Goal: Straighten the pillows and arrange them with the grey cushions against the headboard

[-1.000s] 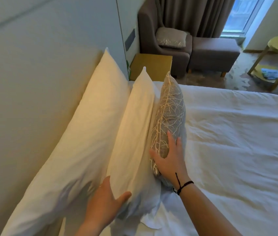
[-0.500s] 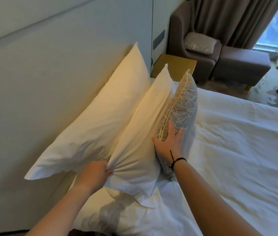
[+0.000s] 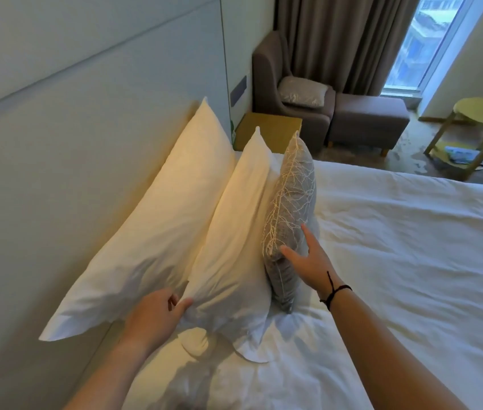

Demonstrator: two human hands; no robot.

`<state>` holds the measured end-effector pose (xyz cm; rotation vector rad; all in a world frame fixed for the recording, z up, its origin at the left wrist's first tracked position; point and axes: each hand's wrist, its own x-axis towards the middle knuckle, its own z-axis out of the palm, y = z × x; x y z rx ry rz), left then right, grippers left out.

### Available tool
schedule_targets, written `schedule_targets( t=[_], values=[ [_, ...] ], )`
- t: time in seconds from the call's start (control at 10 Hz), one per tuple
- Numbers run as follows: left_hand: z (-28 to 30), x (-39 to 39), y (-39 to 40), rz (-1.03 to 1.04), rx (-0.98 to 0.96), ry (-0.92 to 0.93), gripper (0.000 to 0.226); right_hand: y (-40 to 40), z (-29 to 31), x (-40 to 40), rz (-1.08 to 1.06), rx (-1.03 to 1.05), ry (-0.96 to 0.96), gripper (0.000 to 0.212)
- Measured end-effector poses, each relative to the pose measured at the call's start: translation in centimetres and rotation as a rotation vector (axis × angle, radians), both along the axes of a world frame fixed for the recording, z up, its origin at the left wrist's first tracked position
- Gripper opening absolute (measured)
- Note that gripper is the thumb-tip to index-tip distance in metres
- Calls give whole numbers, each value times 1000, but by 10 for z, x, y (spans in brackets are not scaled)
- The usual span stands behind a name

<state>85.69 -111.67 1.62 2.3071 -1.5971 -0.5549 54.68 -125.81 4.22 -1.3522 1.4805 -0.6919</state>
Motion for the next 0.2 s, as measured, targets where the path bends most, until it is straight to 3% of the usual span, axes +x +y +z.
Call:
schedule_targets(
  t=[0.2],
  values=[
    [-5,-9,-14,50,-120,194,23,65,37,-37,-178,61,-116,33]
  ],
)
